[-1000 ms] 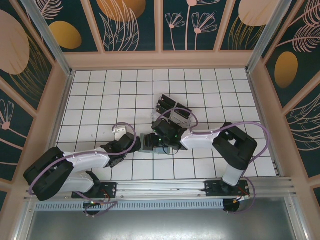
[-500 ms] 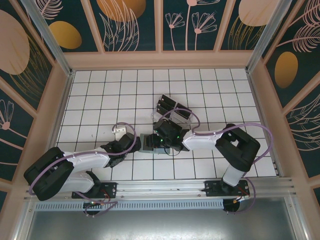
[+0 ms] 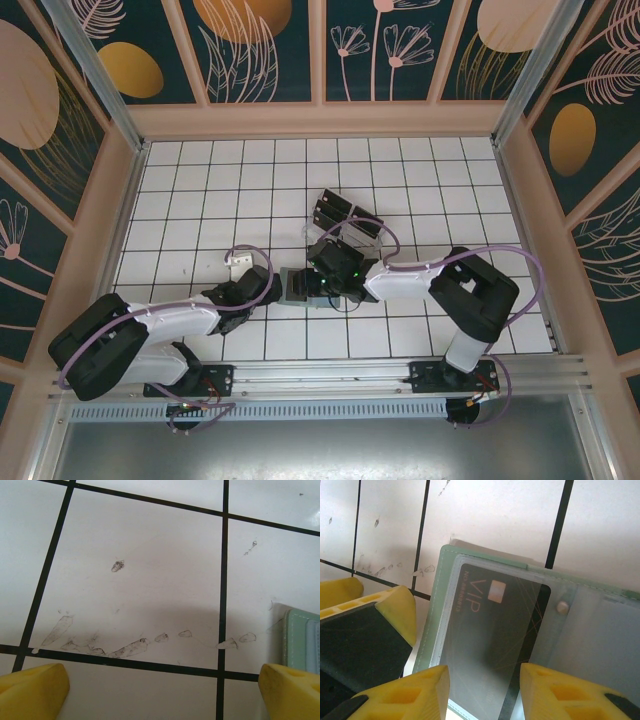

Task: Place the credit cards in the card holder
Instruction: Insert the credit card into the card slot.

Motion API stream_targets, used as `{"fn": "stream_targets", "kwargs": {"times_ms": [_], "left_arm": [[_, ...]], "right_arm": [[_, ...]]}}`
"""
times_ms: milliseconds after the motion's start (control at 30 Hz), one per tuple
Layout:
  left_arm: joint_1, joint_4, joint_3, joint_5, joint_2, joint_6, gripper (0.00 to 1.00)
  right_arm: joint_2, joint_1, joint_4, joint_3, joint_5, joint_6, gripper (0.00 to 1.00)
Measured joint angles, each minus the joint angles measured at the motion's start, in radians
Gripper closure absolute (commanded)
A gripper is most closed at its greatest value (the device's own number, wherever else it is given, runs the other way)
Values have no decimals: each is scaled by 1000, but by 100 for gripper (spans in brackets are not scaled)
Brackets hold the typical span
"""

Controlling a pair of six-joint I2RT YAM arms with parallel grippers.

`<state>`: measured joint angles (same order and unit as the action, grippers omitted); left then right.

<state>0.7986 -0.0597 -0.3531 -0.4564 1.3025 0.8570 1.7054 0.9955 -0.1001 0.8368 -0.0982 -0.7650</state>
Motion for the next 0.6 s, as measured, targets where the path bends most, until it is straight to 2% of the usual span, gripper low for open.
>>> {"fn": "stream_targets", "kwargs": {"times_ms": [600], "left_arm": [[0,-15,4,-4,5,0,1]], "right_arm": [[39,0,-1,17,-6,0,58]]}}
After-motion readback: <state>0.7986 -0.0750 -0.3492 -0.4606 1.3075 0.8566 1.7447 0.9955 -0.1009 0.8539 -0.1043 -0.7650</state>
